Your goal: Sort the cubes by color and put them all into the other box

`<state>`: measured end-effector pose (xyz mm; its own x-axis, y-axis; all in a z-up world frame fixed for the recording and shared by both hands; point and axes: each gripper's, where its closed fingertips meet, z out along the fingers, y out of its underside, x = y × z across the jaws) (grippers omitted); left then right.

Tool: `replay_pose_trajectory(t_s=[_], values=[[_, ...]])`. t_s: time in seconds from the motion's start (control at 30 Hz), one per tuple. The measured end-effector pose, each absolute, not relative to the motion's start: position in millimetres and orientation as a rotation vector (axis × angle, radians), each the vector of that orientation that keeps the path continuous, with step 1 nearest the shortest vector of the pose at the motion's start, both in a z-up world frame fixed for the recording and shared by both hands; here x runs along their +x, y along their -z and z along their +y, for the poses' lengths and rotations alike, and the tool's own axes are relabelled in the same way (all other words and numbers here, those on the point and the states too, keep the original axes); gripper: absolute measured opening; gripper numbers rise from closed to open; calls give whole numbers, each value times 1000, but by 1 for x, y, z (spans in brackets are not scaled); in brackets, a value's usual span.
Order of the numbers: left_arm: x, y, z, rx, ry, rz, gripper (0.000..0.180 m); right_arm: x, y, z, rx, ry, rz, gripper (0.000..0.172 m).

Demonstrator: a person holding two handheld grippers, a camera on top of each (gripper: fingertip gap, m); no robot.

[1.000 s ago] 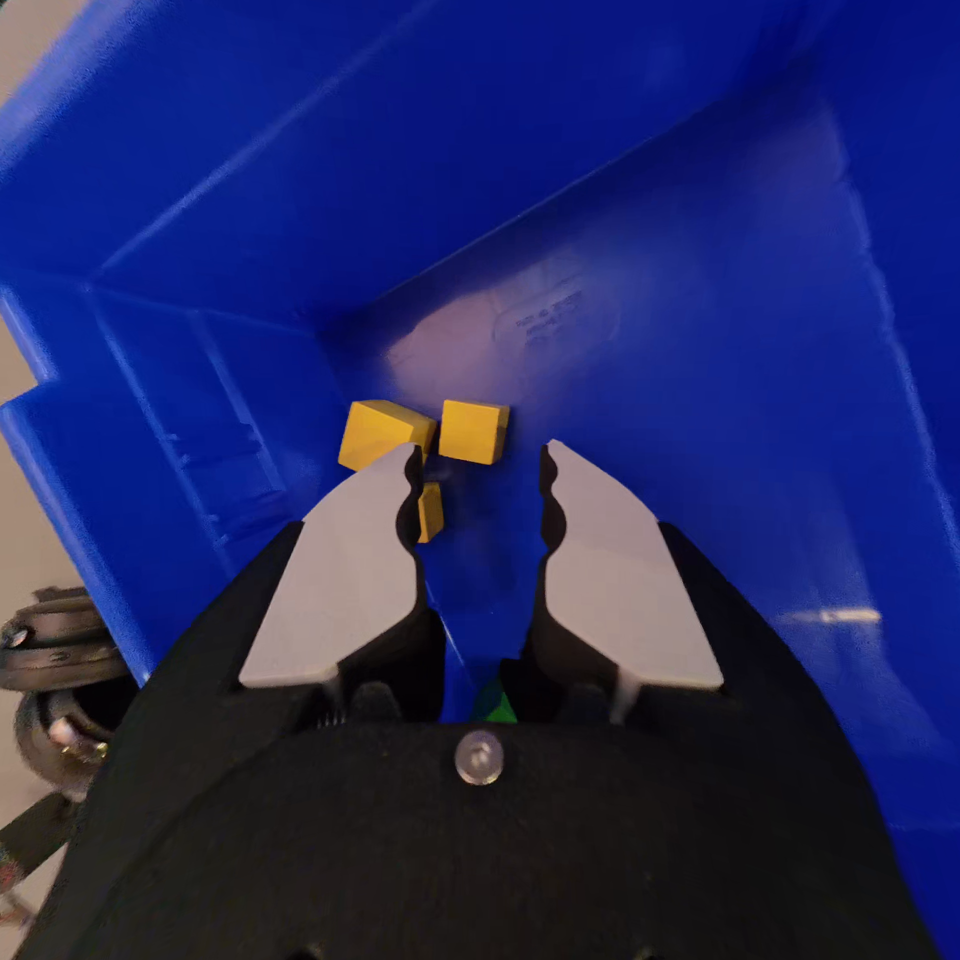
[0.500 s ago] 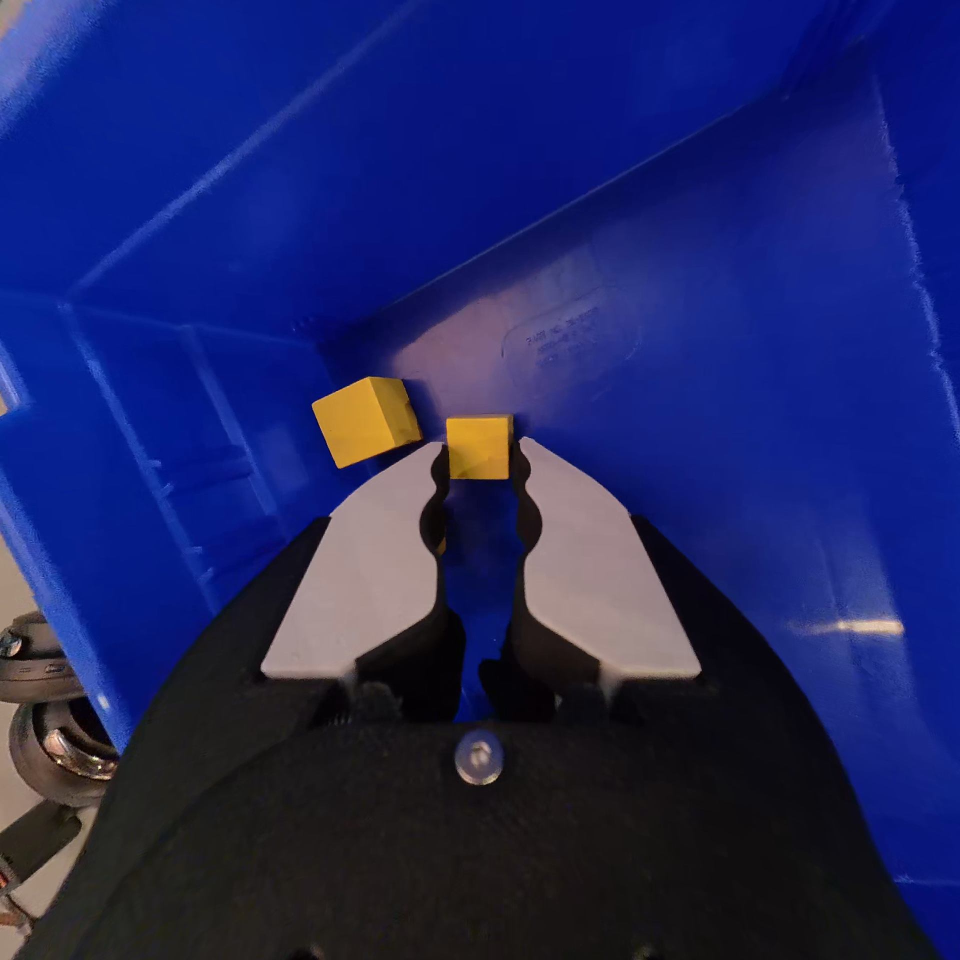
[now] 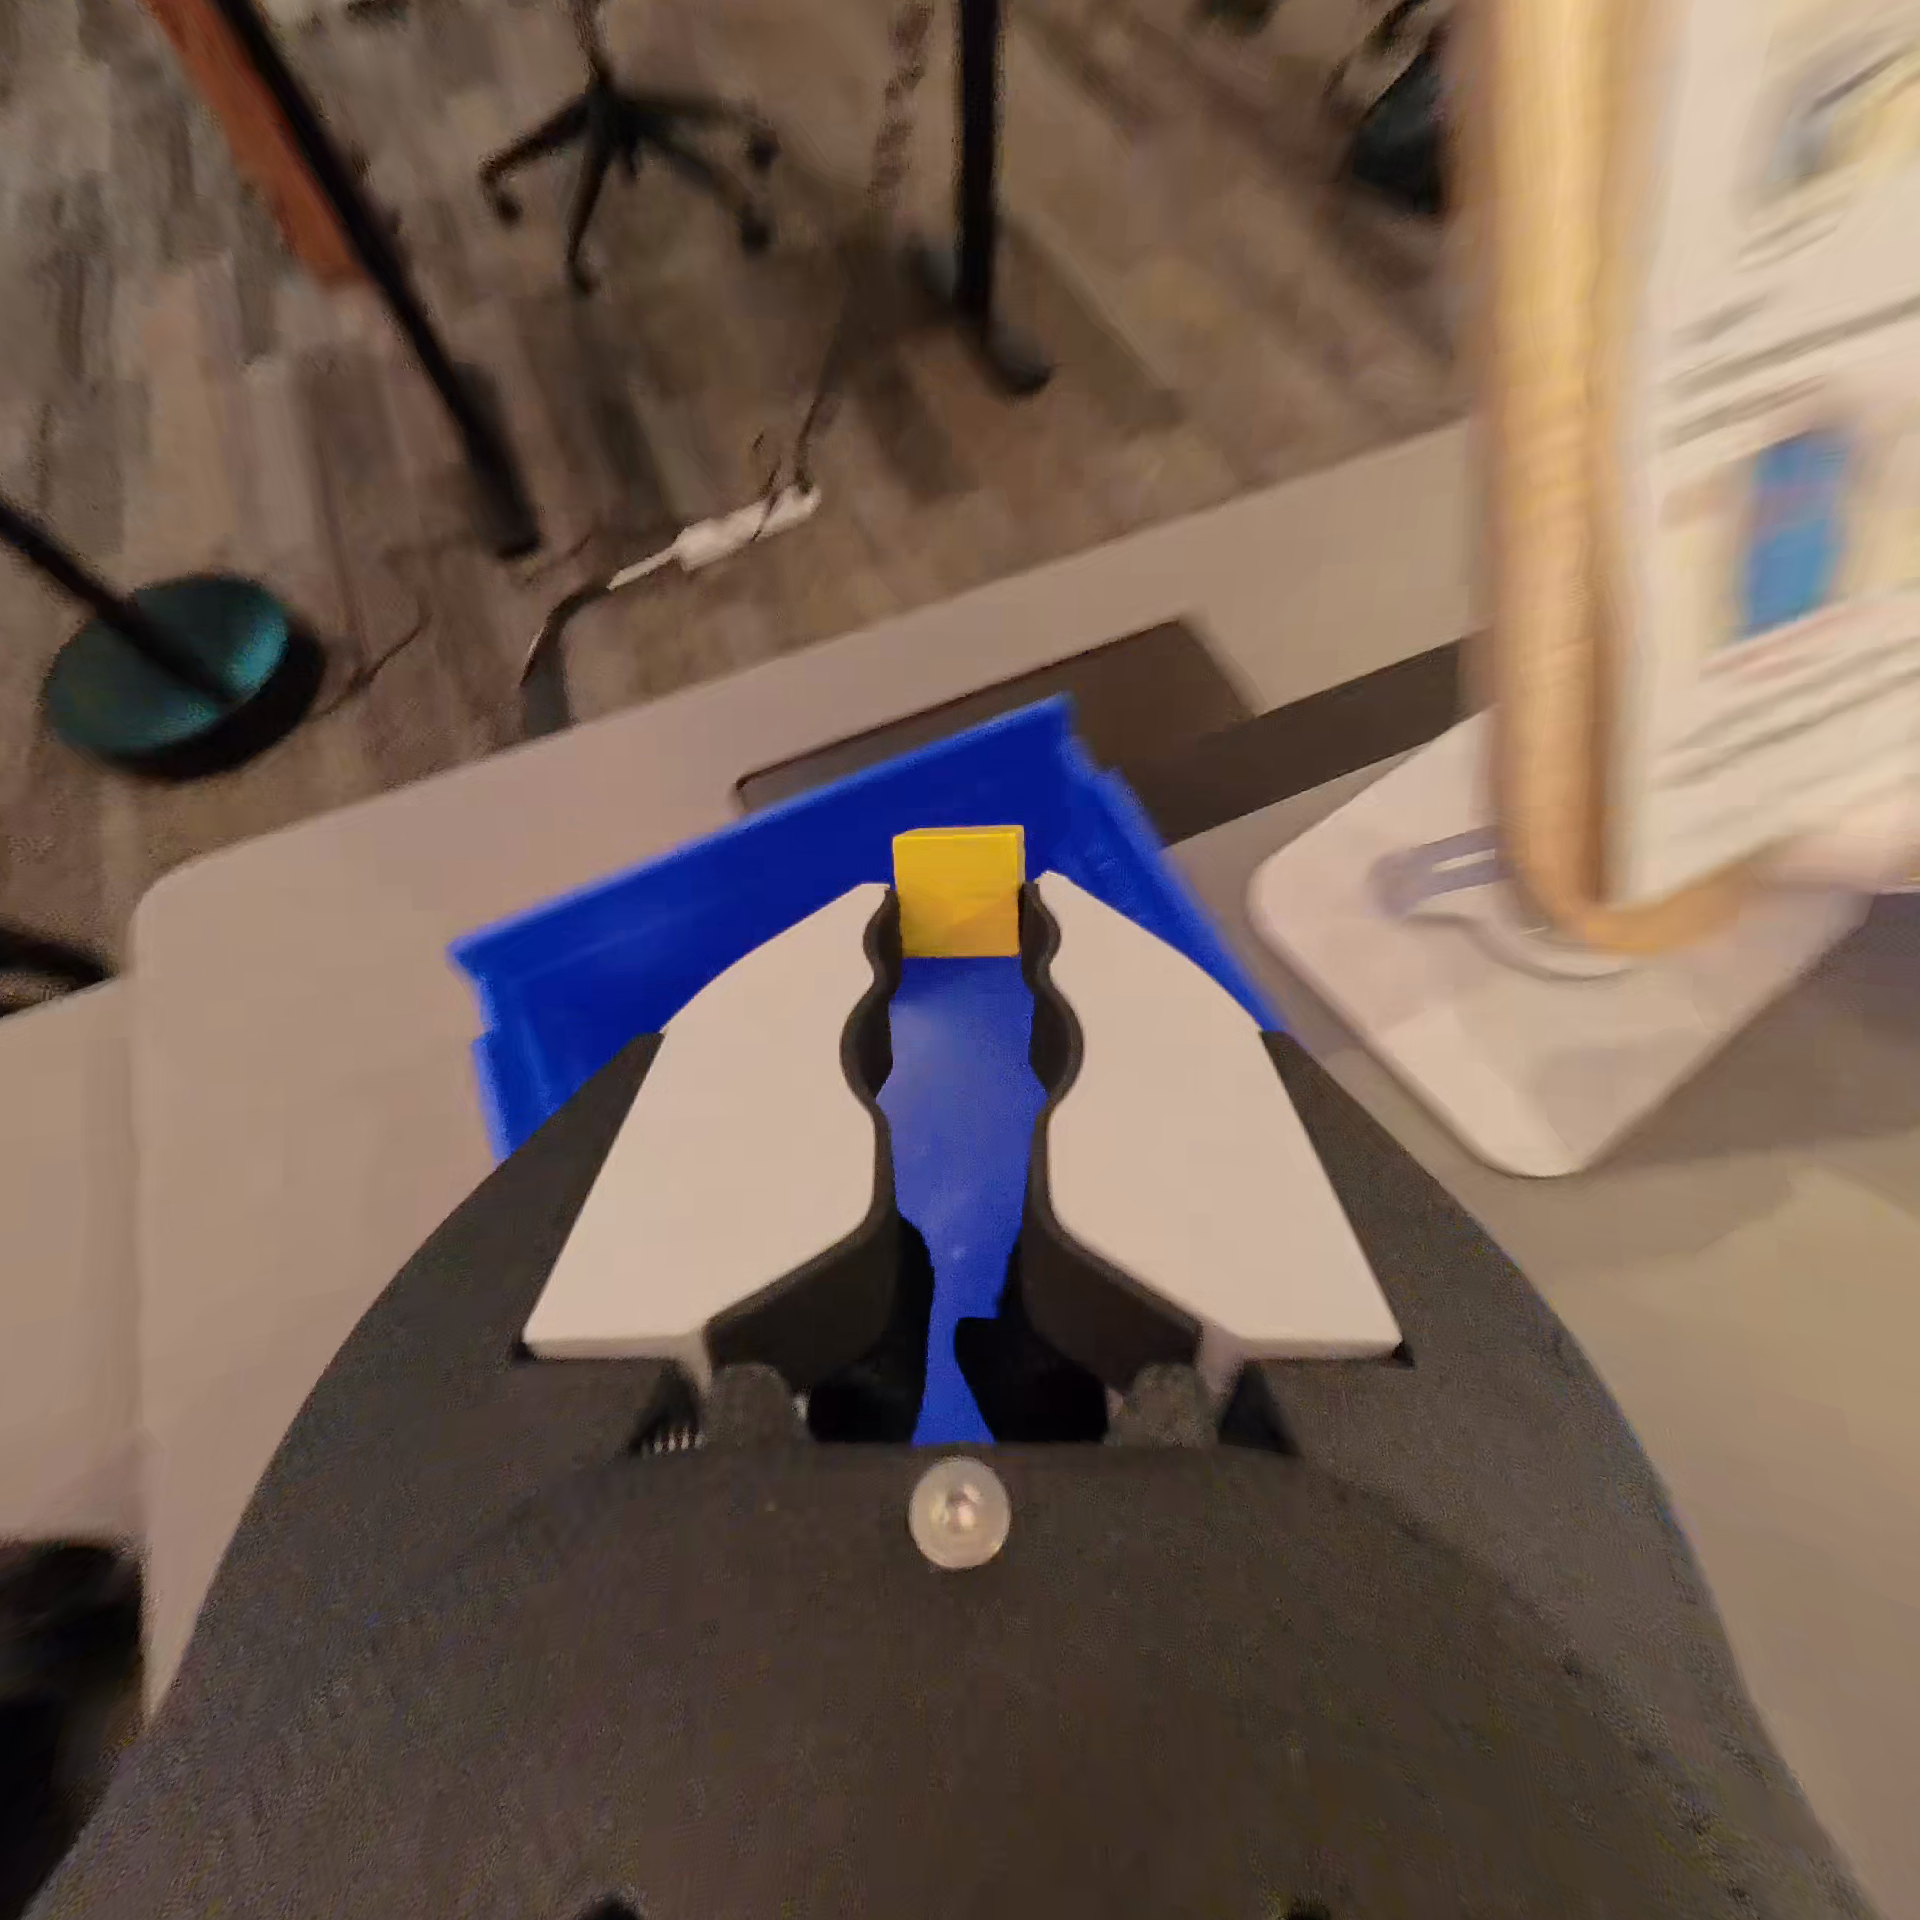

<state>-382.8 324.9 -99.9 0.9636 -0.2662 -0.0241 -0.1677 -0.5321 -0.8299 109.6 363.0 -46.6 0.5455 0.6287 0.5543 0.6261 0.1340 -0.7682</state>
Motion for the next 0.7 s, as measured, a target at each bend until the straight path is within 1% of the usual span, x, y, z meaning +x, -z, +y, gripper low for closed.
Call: replay_pose_trajectory(t_s=[0.17, 0.3, 0.43, 0.63, 0.7], values=[[-311, 25, 289, -1895, 384, 455, 22, 85, -14, 314, -1249, -63, -1098, 36], [-234, -8, 256, -1736, 633, 630, 22, 52, -38, 266, -1047, -107, -1165, 39], [-144, -7, 227, -1615, 929, 832, 22, 12, -40, 223, -847, -139, -1242, 42], [-59, 10, 185, -1509, 1360, 992, 22, -35, -8, 193, -665, -93, -1368, 46], [-48, 11, 176, -1470, 1426, 1013, 22, -45, 0, 189, -647, -81, -1389, 45]])
